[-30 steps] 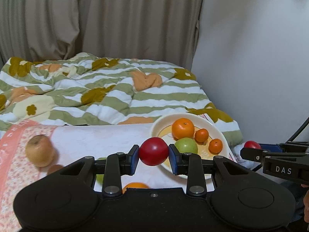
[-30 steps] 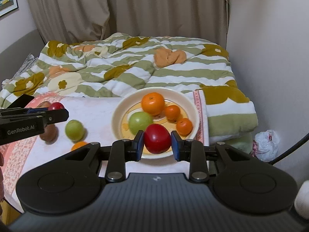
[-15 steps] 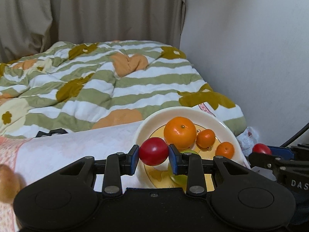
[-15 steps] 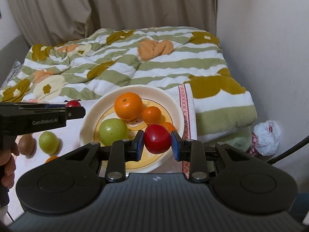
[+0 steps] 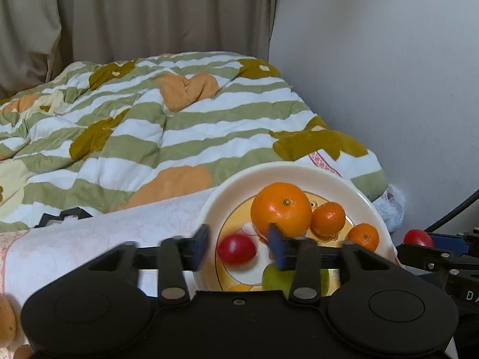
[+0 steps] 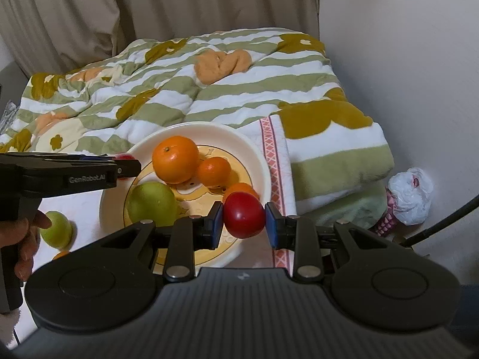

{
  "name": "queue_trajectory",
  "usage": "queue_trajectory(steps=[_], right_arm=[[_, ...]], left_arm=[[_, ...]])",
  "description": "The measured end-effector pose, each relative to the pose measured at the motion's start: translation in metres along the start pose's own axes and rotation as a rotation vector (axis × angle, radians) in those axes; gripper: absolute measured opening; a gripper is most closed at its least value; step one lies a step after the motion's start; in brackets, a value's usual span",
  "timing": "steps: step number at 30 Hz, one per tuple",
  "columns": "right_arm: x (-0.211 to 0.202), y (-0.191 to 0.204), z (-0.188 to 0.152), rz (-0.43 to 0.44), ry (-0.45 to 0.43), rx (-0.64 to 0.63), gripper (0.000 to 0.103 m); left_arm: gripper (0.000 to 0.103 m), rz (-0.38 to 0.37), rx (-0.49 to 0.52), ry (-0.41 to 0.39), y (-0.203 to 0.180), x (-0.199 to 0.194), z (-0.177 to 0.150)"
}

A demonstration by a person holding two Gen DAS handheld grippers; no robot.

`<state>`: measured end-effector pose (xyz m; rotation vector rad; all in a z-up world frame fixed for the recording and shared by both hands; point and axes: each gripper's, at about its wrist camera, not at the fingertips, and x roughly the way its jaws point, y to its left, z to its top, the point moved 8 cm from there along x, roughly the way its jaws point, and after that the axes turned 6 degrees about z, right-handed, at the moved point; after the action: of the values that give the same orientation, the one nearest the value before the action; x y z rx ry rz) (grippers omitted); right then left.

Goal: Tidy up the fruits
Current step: 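Open the left tool over the bowl while the right tool releases its tomato, then move both tools back from the bowl toward the remaining fruits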

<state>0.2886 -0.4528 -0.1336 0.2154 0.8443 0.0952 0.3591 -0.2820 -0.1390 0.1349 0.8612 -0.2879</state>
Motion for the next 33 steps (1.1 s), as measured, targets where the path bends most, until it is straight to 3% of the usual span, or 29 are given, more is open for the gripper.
queue_trajectory(steps=[1, 2, 6, 8, 20, 27, 30, 32, 33], right_arm=[[-0.001, -0.001, 0.0, 0.001, -0.001, 0.002, 0.045], [-0.001, 0.0, 0.0, 0.001, -0.002, 0.002, 0.045], [-0.004, 0.001, -0.001, 0.017, -0.005, -0.011, 0.045], [-0.004, 0.003, 0.0, 0.029, -0.009, -0.027, 0.045], [0.029, 0.025, -0.013, 0.091, 0.049, -0.148, 0.045], [0.038, 0.031, -0.02, 0.102, 0.063, -0.166, 0.046], [0.034, 0.033, -0.02, 0.101, 0.042, -0.19, 0.061], [0.028, 0.033, -0.019, 0.086, 0.016, -0.204, 0.091], [0.024, 0.033, -0.019, 0.079, -0.002, -0.205, 0.099]], left_arm=[[0.079, 0.009, 0.0, -0.013, 0.001, -0.004, 0.001], [0.088, 0.018, -0.002, -0.028, 0.002, -0.007, 0.003], [0.092, 0.024, -0.014, -0.046, 0.007, -0.021, 0.005], [0.099, 0.029, -0.03, -0.045, 0.01, -0.027, 0.003], [0.1, 0.11, -0.082, -0.002, 0.029, -0.044, -0.015], [0.1, 0.179, -0.035, -0.006, 0.033, -0.049, -0.022], [0.1, 0.182, -0.029, -0.014, 0.033, -0.053, -0.024], [0.1, 0.181, -0.031, -0.016, 0.032, -0.057, -0.024], [0.1, 0.181, -0.032, -0.018, 0.032, -0.059, -0.024]])
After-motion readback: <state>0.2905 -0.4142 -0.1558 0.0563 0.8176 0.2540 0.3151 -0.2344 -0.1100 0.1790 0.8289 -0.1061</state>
